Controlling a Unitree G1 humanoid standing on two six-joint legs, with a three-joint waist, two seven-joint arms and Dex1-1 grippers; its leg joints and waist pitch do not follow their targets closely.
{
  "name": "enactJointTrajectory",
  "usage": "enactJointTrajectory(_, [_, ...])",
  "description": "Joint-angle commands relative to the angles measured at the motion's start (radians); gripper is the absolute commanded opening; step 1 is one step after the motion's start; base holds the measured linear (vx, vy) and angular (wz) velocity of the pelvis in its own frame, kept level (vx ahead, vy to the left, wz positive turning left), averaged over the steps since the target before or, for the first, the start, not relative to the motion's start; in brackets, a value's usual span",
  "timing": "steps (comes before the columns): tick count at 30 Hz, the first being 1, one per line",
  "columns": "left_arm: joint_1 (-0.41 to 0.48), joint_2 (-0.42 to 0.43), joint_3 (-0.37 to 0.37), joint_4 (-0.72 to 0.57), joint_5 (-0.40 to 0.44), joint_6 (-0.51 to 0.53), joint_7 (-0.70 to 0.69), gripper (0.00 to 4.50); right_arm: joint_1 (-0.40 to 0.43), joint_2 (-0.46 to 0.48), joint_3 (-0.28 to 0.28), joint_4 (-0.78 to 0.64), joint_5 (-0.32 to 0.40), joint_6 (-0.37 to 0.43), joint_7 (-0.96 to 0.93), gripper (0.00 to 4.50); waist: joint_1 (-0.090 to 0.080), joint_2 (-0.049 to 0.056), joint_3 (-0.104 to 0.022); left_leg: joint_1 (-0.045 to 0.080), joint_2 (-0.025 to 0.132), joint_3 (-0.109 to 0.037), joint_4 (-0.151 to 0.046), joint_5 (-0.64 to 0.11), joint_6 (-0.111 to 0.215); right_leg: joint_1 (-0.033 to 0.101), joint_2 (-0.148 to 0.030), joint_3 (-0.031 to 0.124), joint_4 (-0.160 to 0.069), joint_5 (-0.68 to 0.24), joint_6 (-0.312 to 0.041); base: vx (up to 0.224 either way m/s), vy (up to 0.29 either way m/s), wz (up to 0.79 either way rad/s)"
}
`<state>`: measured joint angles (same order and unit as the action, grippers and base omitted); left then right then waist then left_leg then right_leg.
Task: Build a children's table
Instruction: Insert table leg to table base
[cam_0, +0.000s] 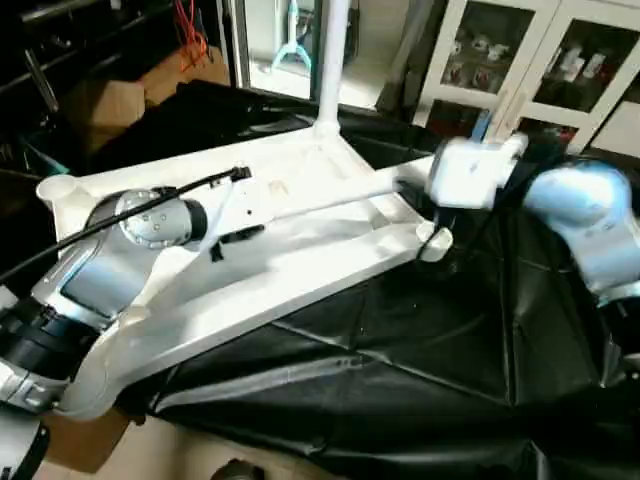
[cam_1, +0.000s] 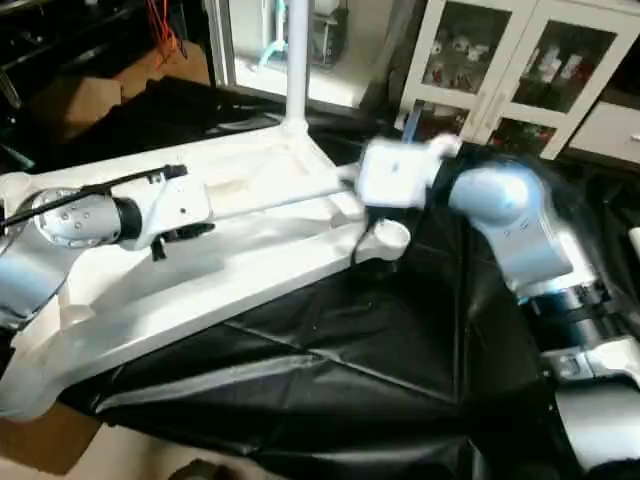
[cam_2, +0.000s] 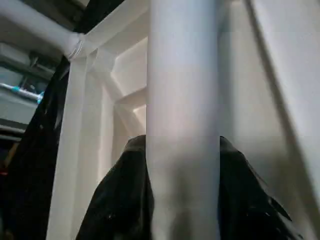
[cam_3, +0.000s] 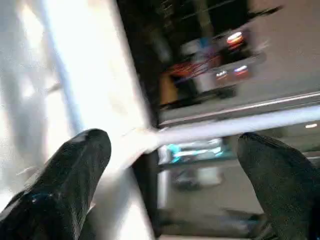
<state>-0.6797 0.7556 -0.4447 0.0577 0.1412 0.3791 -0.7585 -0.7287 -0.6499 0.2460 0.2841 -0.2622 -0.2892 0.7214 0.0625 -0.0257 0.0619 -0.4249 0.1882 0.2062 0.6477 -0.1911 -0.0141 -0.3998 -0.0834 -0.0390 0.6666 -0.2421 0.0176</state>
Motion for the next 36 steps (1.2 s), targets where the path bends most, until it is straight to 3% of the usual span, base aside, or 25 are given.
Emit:
enactJointTrajectory(1, [-0.017, 0.01, 0.009, -0.005, 0.017, -0.015, 0.011, 1.38, 0.001, -0.027, 0.001, -0.005, -0.018, 0.016, 0.015, 4.5, 0.0, -0.001, -0.092, 0.045, 0.039, -0.023, -0.057, 0.103, 0.073, 0.052, -0.043, 0.033, -0.037, 0.291, -0.285, 0.0, 0.0, 0.0])
enactJointTrajectory(4, [-0.013, 0.041, 0.0, -0.003, 0.041, -0.036, 0.016, 1.38, -0.004, -0.032, 0.027, 0.035, -0.079, 0.039, -0.032, 4.5, 0.001, -0.01, -0.09, 0.044, 0.038, -0.022, -0.058, 0.107, 0.072, 0.053, -0.045, 0.034, -0.037, 0.288, -0.289, 0.0, 0.0, 0.0])
enactJointTrajectory(7, [0.009, 0.038, 0.02, -0.034, 0.06, -0.043, 0.002, 1.38, -0.035, -0.007, 0.045, 0.143, -0.164, 0.052, -0.126, 4.5, 0.0, -0.011, -0.087, 0.046, 0.039, -0.019, -0.06, 0.072, 0.053, 0.051, -0.048, 0.035, -0.043, 0.237, -0.294, 0.0, 0.0, 0.0])
enactJointTrajectory(8, [0.015, 0.039, 0.024, -0.049, 0.06, -0.043, -0.003, 1.38, -0.045, 0.005, 0.048, 0.168, -0.172, 0.053, -0.145, 4.5, -0.001, -0.015, -0.085, 0.044, 0.039, -0.019, -0.061, 0.065, 0.049, 0.052, -0.049, 0.036, -0.044, 0.222, -0.296, 0.0, 0.0, 0.0])
enactJointTrajectory(9, [0.024, 0.036, 0.03, -0.083, 0.057, -0.037, -0.013, 1.38, -0.065, 0.026, 0.057, 0.219, -0.187, 0.05, -0.179, 4.5, -0.001, -0.026, -0.086, 0.045, 0.04, -0.017, -0.061, 0.058, 0.045, 0.052, -0.052, 0.037, -0.045, 0.205, -0.295, 0.0, 0.0, 0.0])
enactJointTrajectory(11, [0.026, 0.033, 0.033, -0.102, 0.053, -0.031, -0.013, 1.38, -0.072, 0.033, 0.064, 0.237, -0.194, 0.049, -0.187, 4.5, 0.002, -0.018, -0.086, 0.047, 0.042, -0.019, -0.061, 0.062, 0.038, 0.05, -0.05, 0.036, -0.042, 0.202, -0.294, 0.0, 0.0, 0.0])
enactJointTrajectory(16, [0.033, 0.02, 0.044, -0.17, 0.044, -0.011, -0.005, 1.38, -0.097, 0.057, 0.098, 0.308, -0.235, 0.036, -0.223, 4.5, 0.0, -0.026, -0.086, 0.048, 0.041, -0.018, -0.06, 0.082, 0.029, 0.05, -0.046, 0.036, -0.039, 0.241, -0.285, 0.0, 0.0, 0.0])
enactJointTrajectory(20, [0.046, 0.002, 0.058, -0.203, 0.051, -0.008, -0.003, 1.38, -0.13, 0.079, 0.099, 0.386, -0.262, 0.025, -0.283, 4.5, 0.0, -0.038, -0.086, 0.045, 0.038, -0.015, -0.058, 0.096, 0.021, 0.051, -0.044, 0.037, -0.036, 0.254, -0.283, 0.0, 0.0, 0.0])
enactJointTrajectory(24, [0.053, 0.012, 0.067, -0.218, 0.055, -0.004, -0.006, 1.38, -0.15, 0.074, 0.108, 0.421, -0.283, 0.017, -0.309, 4.5, -0.001, -0.036, -0.086, 0.047, 0.037, -0.015, -0.058, 0.095, 0.01, 0.05, -0.041, 0.037, -0.036, 0.26, -0.271, 0.0, 0.0, 0.0])
enactJointTrajectory(27, [0.055, 0.024, 0.077, -0.226, 0.062, 0.003, -0.009, 1.38, -0.175, 0.059, 0.116, 0.459, -0.302, 0.01, -0.327, 4.5, -0.003, -0.047, -0.085, 0.046, 0.037, -0.014, -0.058, 0.09, 0.006, 0.051, -0.039, 0.038, -0.037, 0.258, -0.264, 0.0, 0.0, 0.0])
enactJointTrajectory(36, [0.052, 0.023, 0.101, -0.217, 0.074, 0.013, 0.005, 1.38, -0.19, 0.049, 0.116, 0.499, -0.308, -0.009, -0.332, 4.5, -0.003, -0.05, -0.085, 0.045, 0.037, -0.015, -0.059, 0.078, -0.001, 0.052, -0.04, 0.039, -0.036, 0.259, -0.256, 0.0, 0.0, 0.0])
